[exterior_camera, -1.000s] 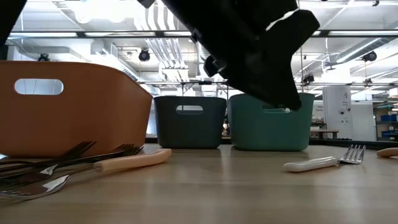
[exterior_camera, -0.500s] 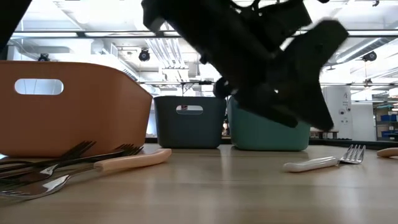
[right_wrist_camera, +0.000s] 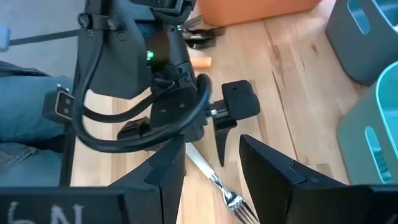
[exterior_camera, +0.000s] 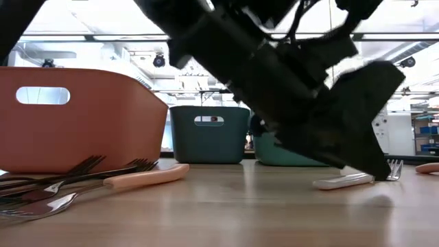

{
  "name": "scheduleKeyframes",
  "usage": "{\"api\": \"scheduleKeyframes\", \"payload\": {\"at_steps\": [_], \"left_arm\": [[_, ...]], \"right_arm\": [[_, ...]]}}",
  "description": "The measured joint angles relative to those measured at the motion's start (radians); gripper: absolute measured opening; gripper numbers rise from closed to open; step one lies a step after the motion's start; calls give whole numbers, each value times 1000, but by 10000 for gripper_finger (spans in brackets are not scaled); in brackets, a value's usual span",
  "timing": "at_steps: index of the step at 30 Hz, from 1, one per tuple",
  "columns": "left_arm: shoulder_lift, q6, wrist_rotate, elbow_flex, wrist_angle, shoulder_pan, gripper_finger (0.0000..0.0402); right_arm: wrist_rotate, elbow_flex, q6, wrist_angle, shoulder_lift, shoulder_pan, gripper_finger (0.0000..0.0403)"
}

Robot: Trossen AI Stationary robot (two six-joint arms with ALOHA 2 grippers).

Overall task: Sort silverware by color (type)
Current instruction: Put the white fork into the blue bin

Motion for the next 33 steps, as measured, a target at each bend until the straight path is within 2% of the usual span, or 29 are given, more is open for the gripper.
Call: {"api": "scheduleKeyframes", "payload": {"at_steps": [8, 27, 30, 33], "left_arm": [[15, -11, 3, 0, 7, 10, 240], [22, -95, 2, 2, -23, 26, 54], [22, -96, -9, 2, -28, 28, 34], [20, -93, -13, 2, -31, 30, 32]], "right_arm": [[1, -18, -1, 1, -2, 0, 144], [2, -18, -1, 5, -2, 0, 144], [2, -18, -1, 18, -2, 0, 144], [1, -18, -1, 20, -2, 0, 144]]}}
